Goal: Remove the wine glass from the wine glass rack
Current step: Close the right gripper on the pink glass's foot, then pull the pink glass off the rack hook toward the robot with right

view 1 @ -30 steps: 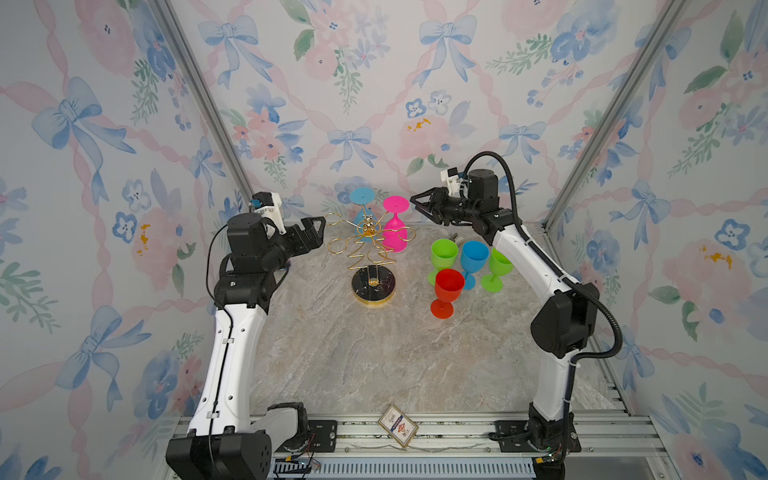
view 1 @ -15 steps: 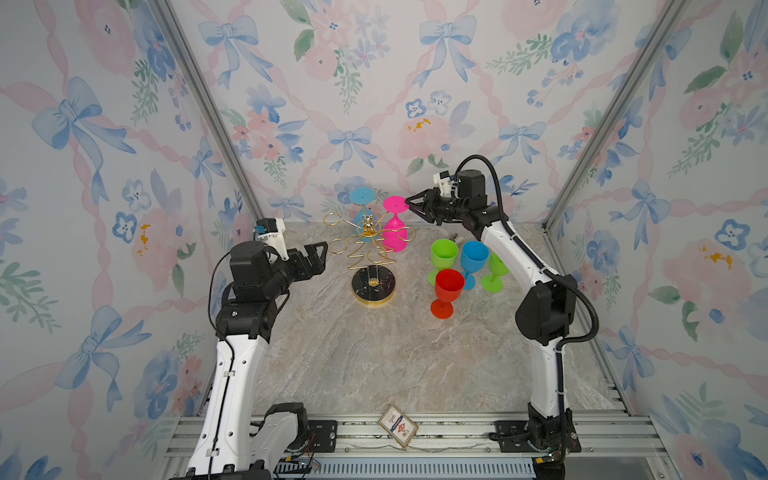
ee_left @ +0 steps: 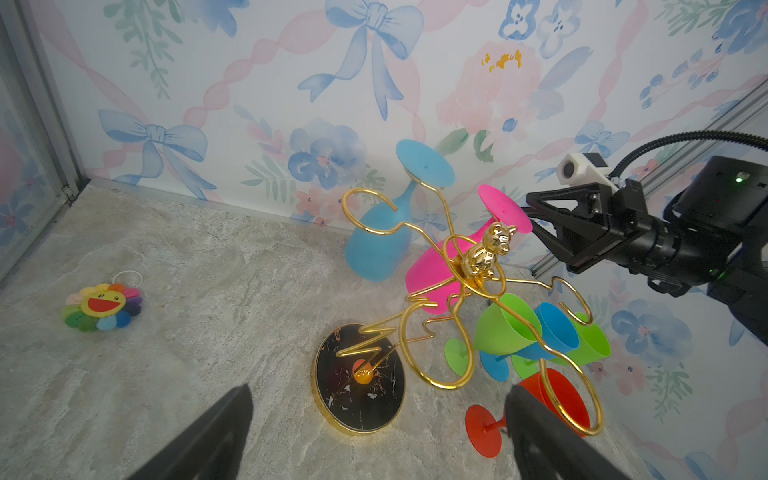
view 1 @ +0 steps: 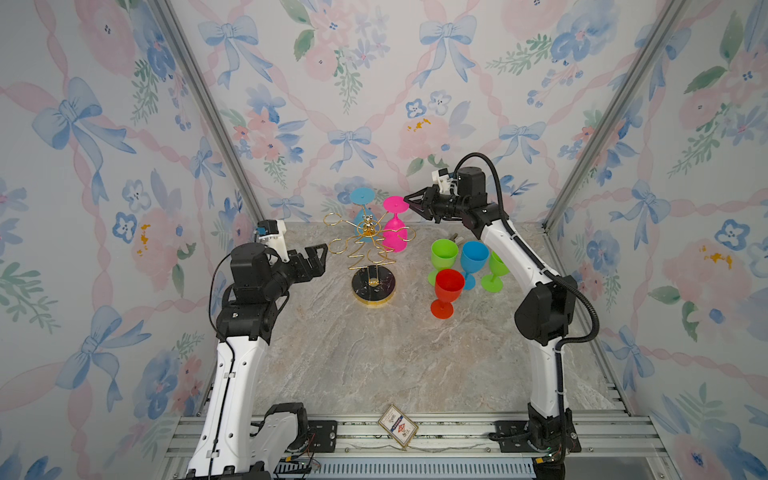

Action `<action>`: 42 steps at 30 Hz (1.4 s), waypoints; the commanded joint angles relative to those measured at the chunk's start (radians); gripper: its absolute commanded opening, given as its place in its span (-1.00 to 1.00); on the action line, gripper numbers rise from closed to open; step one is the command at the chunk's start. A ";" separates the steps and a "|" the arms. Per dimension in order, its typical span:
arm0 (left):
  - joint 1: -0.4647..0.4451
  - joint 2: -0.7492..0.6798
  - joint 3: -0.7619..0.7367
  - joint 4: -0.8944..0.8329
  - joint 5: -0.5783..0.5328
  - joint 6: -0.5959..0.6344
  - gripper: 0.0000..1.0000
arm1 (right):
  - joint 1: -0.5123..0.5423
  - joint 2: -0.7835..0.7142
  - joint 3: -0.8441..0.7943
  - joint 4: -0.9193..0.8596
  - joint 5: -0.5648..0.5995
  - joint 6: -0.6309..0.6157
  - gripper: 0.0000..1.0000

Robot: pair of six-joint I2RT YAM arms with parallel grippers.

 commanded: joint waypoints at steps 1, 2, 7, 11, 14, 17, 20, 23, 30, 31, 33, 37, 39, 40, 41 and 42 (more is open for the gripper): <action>0.009 -0.017 0.004 0.005 -0.002 0.026 0.93 | 0.012 0.028 0.039 -0.012 -0.021 0.010 -0.48; 0.009 -0.018 0.003 0.006 -0.003 0.028 0.93 | 0.012 0.027 0.040 -0.014 -0.022 0.010 -0.48; 0.009 -0.019 0.007 0.006 -0.002 0.028 0.93 | 0.012 0.029 0.045 -0.025 -0.025 0.009 -0.57; 0.009 -0.017 0.009 0.006 -0.002 0.028 0.93 | 0.012 0.029 0.045 -0.032 -0.025 0.007 -0.62; 0.010 -0.015 0.012 0.006 -0.001 0.028 0.93 | 0.009 0.025 0.044 -0.032 -0.023 0.005 -0.70; 0.009 -0.012 0.012 0.005 -0.002 0.028 0.93 | 0.006 0.020 0.044 -0.033 -0.022 0.006 -0.73; 0.009 -0.011 0.011 0.007 -0.002 0.028 0.93 | 0.005 0.014 0.040 -0.030 -0.025 0.009 -0.79; 0.009 -0.009 0.012 0.007 -0.001 0.028 0.93 | 0.000 0.007 0.033 -0.019 -0.028 0.017 -0.83; 0.009 -0.005 0.016 0.006 0.003 0.025 0.93 | -0.006 -0.018 0.003 0.024 -0.038 0.045 -0.89; 0.009 -0.005 0.015 0.006 0.003 0.025 0.93 | -0.005 -0.020 0.001 0.028 -0.040 0.048 -0.90; 0.009 -0.005 0.016 0.005 0.003 0.025 0.93 | -0.003 -0.026 -0.005 0.034 -0.047 0.055 -0.93; 0.009 -0.005 0.015 0.005 0.003 0.025 0.93 | 0.001 -0.041 -0.030 0.065 -0.055 0.075 -0.95; 0.010 -0.004 0.014 0.007 0.003 0.024 0.93 | 0.003 -0.046 -0.042 0.082 -0.060 0.090 -0.99; 0.009 -0.004 0.014 0.007 0.004 0.025 0.93 | 0.003 -0.049 -0.049 0.092 -0.063 0.097 -1.00; 0.009 -0.005 0.015 0.006 0.004 0.025 0.93 | 0.003 -0.053 -0.059 0.105 -0.066 0.107 -1.00; 0.009 -0.003 0.014 0.007 0.004 0.025 0.93 | 0.002 -0.058 -0.070 0.119 -0.067 0.117 -1.00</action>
